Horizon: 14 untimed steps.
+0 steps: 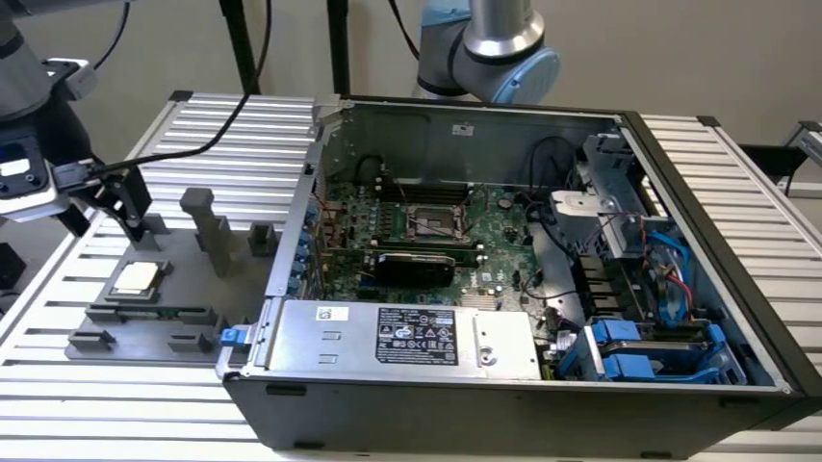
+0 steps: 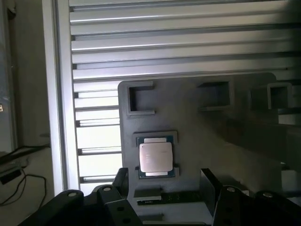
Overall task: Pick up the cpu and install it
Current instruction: 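Pick up the cpu and move it towards the insertion slot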
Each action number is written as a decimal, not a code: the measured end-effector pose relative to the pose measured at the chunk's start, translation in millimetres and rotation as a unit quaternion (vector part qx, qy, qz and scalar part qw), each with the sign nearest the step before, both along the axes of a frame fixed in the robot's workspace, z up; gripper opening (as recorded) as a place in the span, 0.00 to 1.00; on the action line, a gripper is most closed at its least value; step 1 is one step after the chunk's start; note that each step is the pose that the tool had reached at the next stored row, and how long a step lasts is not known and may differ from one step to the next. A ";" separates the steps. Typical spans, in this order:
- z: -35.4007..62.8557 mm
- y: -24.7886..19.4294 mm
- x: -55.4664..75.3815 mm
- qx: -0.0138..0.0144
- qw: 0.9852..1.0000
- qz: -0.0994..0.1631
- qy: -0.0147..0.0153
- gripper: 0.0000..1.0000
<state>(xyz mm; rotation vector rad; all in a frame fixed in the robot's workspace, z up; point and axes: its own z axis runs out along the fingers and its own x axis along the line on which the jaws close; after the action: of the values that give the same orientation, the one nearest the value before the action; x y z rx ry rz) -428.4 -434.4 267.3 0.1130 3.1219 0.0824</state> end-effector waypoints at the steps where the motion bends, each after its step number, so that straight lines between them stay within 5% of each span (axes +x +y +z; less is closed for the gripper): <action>1: -1.8 0.0 0.1 0.000 1.000 0.000 0.000 0.71; 14: -25.4 0.0 1.3 0.000 1.000 0.000 0.000 0.71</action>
<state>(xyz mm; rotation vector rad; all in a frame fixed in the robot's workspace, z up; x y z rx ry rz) -427.1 -434.4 241.9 0.1135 3.1218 0.0825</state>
